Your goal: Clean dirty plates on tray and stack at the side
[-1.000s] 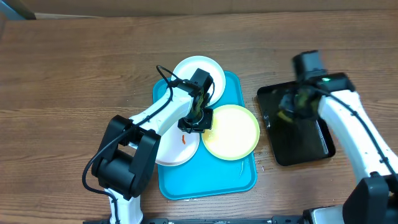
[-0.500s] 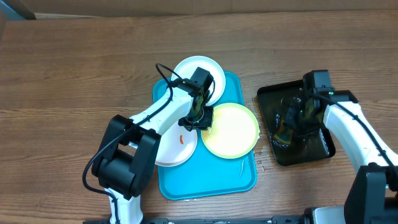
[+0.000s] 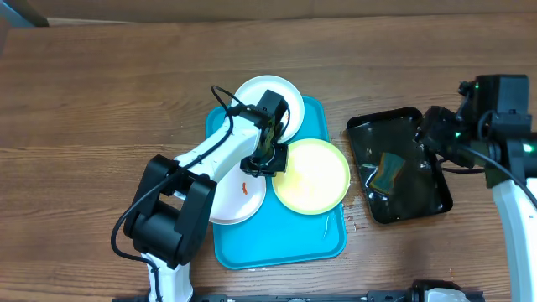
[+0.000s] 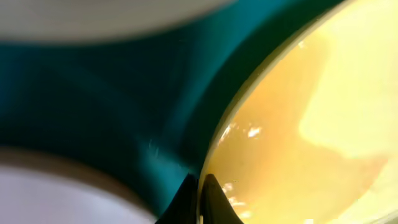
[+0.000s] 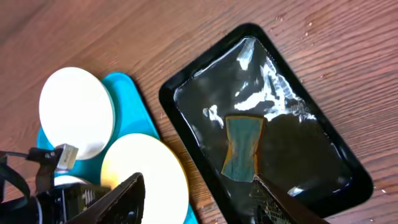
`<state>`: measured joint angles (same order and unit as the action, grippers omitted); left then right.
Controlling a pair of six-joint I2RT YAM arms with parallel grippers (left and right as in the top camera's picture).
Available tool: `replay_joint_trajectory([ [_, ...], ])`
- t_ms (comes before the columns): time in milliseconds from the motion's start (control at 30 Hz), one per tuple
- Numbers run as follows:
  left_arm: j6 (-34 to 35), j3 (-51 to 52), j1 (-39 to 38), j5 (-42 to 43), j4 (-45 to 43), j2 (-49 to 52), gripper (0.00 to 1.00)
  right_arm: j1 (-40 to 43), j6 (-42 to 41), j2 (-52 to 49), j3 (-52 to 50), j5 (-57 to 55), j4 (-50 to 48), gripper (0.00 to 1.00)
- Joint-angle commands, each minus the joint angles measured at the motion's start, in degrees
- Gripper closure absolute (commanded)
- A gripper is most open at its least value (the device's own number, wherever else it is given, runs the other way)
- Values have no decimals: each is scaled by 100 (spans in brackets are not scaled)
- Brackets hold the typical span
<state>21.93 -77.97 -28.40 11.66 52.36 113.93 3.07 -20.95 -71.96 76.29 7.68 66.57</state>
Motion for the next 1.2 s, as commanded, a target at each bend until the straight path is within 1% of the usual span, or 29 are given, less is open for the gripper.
replay_joint_trajectory([
  [0,-138,-872,-42,-391,586,68,96,55,39,170,70,55,-15,43],
  [133,-186,-2035,-190,-968,1537,70,96,55,39,192,70,55,26,42],
  [200,-227,-2590,-339,-1220,1832,68,96,55,37,192,70,55,42,42],
  [267,-227,-3053,-525,-1480,1985,70,96,55,35,195,70,55,44,42],
  [333,-223,-3486,-800,-1764,1943,70,96,55,17,195,70,28,42,42],
  [433,-216,-3709,-1182,-2297,1596,70,96,81,-4,195,70,-70,50,42],
  [533,-219,-3716,-1606,-3121,1075,85,96,236,-35,195,70,-72,118,42],
  [733,-284,-3716,-2194,-4653,127,205,96,966,-39,195,70,-2,468,42],
  [833,-682,-3716,-2376,-5082,-341,245,96,1307,13,195,70,94,625,42],
  [967,-1464,-3716,-2588,-5372,-933,245,96,1519,129,195,70,208,691,42],
  [1167,-2098,-3716,-2920,-5934,-1222,245,96,1532,129,195,70,358,684,42],
])
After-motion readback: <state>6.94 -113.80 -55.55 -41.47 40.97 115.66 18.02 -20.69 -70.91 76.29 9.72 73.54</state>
